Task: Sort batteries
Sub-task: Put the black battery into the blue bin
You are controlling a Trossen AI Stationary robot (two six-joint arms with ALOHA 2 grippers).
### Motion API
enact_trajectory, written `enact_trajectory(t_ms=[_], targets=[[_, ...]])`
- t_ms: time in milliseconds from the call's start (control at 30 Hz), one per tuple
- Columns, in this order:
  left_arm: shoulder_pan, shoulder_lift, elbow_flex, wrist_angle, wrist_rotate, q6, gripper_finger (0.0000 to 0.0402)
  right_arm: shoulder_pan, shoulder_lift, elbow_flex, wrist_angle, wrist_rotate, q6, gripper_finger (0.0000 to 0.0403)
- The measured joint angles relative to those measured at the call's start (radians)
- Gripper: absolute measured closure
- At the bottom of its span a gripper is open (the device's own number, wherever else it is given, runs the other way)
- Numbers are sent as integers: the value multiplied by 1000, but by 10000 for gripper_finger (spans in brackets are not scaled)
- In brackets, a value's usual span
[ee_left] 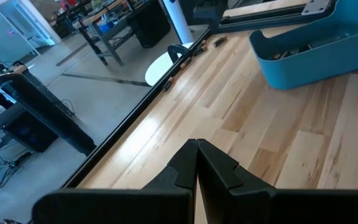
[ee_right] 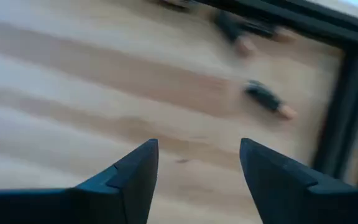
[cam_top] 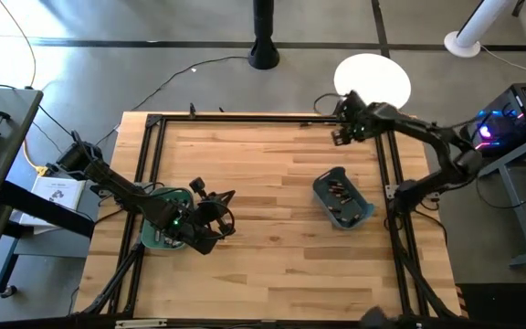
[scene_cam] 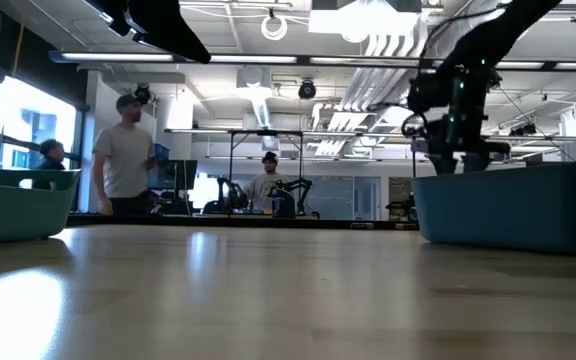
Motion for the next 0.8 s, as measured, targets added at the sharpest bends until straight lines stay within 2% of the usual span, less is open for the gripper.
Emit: enact_trajectory(t_ms=[100, 233, 367, 500, 633, 700, 800], targets=[[0, 0, 0, 0, 0, 0, 399, -102, 55, 0, 51, -8, -52, 165], [2, 0, 0, 0, -2, 1, 399, -159, 108, 1, 144, -3, -104, 154], [2, 0, 0, 0, -1, 1, 399, -176, 151, 6, 186, 33, -166, 153], [2, 0, 0, 0, -1, 1, 399, -177, 188, 17, 214, -35, -197, 157], [2, 0, 0, 3, -1, 1, 399, -175, 218, 26, 235, -32, -206, 169], [2, 0, 0, 6, 1, 1, 399, -176, 240, 41, 218, -11, -216, 177], [2, 0, 0, 6, 8, 1, 399, -176, 280, 67, 179, 85, -228, 188]])
